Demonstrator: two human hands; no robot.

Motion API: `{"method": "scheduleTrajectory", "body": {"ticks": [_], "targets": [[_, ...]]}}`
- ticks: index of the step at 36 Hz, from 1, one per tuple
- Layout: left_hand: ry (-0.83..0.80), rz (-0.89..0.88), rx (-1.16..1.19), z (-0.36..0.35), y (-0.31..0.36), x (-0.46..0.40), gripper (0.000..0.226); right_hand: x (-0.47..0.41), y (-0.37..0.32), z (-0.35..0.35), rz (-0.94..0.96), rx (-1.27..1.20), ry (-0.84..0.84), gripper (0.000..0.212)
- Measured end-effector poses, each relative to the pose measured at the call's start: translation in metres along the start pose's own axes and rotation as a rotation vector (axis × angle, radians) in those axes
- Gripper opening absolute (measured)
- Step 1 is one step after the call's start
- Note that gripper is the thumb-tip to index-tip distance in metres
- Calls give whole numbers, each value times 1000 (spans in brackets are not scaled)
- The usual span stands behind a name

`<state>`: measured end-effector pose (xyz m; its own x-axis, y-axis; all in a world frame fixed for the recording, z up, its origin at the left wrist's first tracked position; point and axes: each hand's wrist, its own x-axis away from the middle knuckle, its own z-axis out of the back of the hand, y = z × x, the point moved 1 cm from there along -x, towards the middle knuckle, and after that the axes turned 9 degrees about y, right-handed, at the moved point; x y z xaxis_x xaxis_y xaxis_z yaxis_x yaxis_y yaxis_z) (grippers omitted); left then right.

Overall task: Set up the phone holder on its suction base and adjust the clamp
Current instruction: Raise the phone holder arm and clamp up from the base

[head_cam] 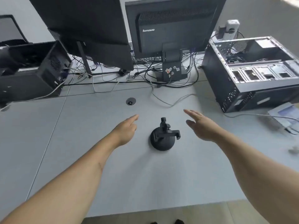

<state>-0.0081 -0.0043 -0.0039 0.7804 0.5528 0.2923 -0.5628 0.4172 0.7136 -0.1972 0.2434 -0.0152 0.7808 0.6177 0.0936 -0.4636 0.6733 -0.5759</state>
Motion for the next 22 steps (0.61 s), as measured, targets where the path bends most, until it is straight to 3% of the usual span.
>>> {"method": "scheduleTrajectory", "body": {"ticks": [7, 13, 22], "targets": [[-199, 93, -152, -46, -16, 12, 66, 8, 15, -43, -61, 104, -219, 57], [-287, -17, -298, -77, -17, 15, 69, 9, 16, -64, -64, 137, -316, 62], [-226, -179, -490, -94, -27, 14, 72, 13, 10, -90, -6, 264, -363, 65]]}}
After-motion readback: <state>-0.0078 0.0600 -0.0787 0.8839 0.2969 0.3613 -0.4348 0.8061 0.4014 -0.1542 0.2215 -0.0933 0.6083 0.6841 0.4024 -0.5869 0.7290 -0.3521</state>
